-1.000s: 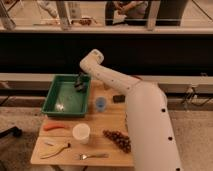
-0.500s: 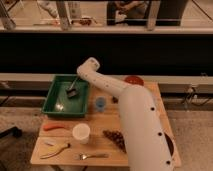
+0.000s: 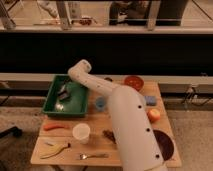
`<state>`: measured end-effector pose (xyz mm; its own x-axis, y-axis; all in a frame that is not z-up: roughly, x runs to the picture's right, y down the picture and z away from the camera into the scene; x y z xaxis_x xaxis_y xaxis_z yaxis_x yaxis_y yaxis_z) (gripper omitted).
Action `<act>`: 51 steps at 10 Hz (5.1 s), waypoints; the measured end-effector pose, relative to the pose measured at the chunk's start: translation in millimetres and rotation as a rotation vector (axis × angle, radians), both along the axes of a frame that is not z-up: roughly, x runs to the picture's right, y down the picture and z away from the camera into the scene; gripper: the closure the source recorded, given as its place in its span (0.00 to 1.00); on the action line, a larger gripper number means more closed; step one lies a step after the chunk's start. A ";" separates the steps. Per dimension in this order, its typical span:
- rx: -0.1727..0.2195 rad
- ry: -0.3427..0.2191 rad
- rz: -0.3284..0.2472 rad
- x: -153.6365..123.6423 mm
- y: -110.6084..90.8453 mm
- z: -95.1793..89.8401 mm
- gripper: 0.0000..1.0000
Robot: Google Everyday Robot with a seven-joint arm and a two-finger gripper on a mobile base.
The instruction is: Wipe tray with brush
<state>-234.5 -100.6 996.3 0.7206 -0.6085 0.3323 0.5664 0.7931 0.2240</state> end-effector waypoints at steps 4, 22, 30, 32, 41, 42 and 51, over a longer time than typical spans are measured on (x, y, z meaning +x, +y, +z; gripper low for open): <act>-0.008 -0.010 -0.005 3.3 14.6 -33.9 1.00; -0.008 0.108 0.048 98.3 53.6 -144.2 1.00; 0.000 0.170 0.028 121.5 40.1 -121.5 1.00; 0.001 0.183 0.003 120.7 29.6 -98.5 1.00; 0.011 0.202 -0.032 104.5 2.6 -29.9 1.00; 0.017 0.204 -0.034 103.5 0.8 -28.2 1.00; 0.093 0.244 -0.053 88.8 -39.6 -2.1 1.00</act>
<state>-145.7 -140.2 994.2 0.7387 -0.6676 0.0934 0.6531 0.7431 0.1459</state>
